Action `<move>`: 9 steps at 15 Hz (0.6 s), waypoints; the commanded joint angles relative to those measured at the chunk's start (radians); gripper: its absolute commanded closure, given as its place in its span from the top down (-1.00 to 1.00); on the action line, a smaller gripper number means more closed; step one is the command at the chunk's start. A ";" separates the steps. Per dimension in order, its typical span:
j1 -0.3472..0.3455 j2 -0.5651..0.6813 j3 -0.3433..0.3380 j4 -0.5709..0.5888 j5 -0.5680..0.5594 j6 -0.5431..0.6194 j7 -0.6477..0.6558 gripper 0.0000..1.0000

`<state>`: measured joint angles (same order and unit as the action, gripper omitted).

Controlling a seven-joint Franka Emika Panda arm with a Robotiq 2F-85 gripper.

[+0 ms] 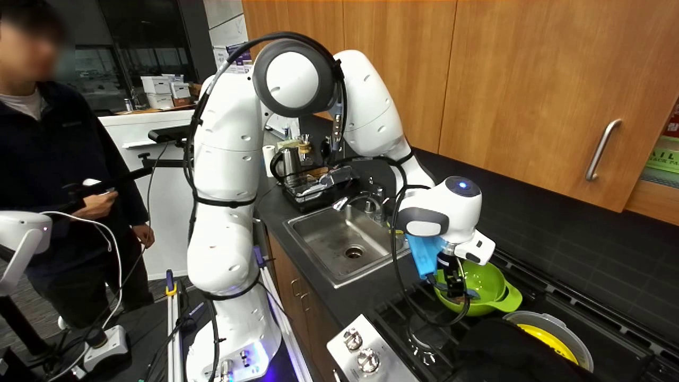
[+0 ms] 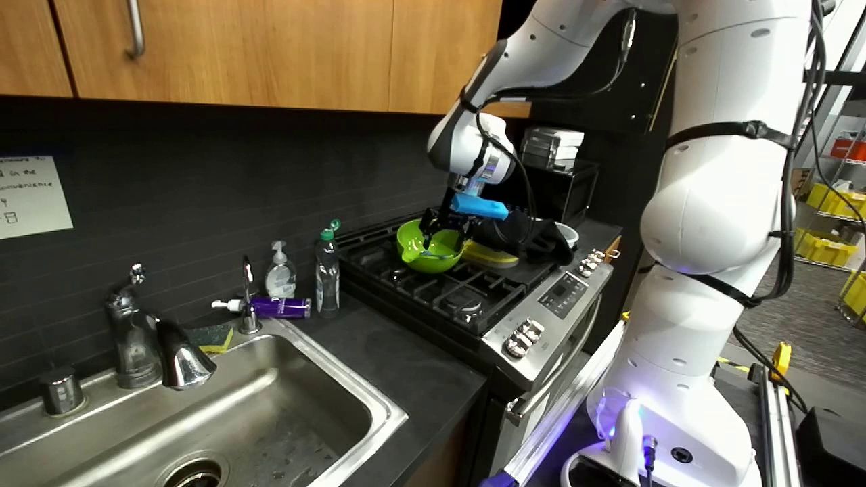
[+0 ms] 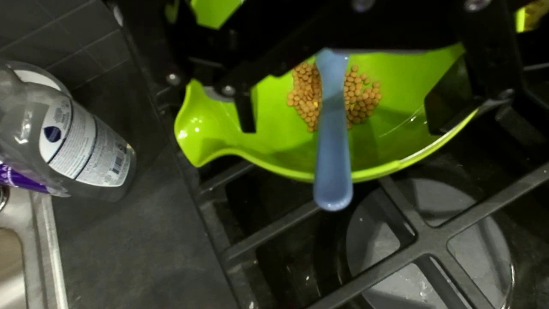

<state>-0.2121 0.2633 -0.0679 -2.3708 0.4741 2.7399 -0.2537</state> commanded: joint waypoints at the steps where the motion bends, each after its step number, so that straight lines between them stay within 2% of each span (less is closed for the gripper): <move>1: -0.016 0.009 0.016 0.006 -0.013 0.016 0.023 1.00; 9: -0.010 0.021 0.018 0.014 -0.025 0.026 0.042 1.00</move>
<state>-0.2120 0.2738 -0.0650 -2.3658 0.4707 2.7490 -0.2376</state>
